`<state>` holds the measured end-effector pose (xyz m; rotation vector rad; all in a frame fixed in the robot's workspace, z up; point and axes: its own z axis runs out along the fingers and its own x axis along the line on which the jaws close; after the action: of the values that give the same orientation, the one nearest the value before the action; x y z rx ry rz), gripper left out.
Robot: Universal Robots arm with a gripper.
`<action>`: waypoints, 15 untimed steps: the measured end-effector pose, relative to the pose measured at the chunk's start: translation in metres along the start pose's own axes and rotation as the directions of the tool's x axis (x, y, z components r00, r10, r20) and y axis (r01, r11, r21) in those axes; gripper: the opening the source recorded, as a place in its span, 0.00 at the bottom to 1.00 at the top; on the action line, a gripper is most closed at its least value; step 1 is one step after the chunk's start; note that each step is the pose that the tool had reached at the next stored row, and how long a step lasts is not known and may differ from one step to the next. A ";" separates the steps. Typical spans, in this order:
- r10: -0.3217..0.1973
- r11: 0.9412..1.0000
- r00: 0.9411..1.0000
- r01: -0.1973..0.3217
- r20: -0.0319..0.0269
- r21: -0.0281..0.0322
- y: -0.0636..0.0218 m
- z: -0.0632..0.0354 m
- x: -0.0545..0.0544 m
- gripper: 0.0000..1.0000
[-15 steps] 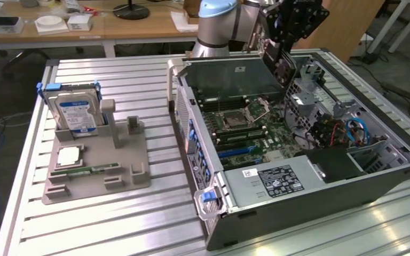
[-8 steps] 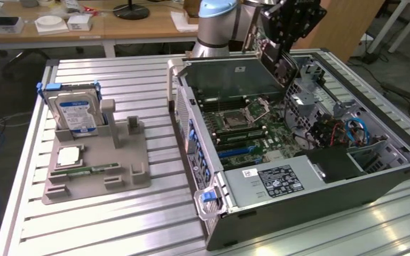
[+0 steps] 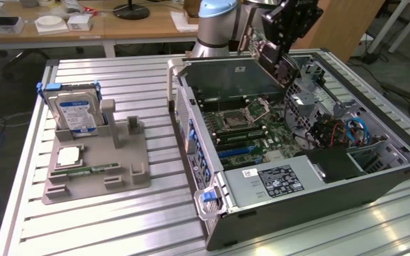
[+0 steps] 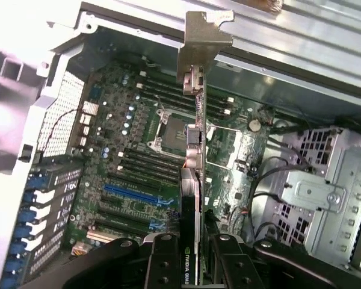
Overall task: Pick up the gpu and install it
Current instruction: 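Insert the gpu into the slot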
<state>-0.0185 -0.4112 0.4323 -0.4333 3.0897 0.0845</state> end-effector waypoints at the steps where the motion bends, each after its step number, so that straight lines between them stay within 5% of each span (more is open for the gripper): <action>1: -0.017 1.000 1.000 0.017 -0.001 0.000 0.0000 0.0001 0.000 0.25; 8: -0.144 0.990 0.990 0.144 -0.007 -0.005 -0.0001 0.0017 0.000 0.25; 15: -0.269 0.963 0.963 0.269 -0.013 -0.009 -0.0002 0.0042 0.000 0.25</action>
<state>-0.0185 -0.4112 0.4281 -0.8518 3.0092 0.0882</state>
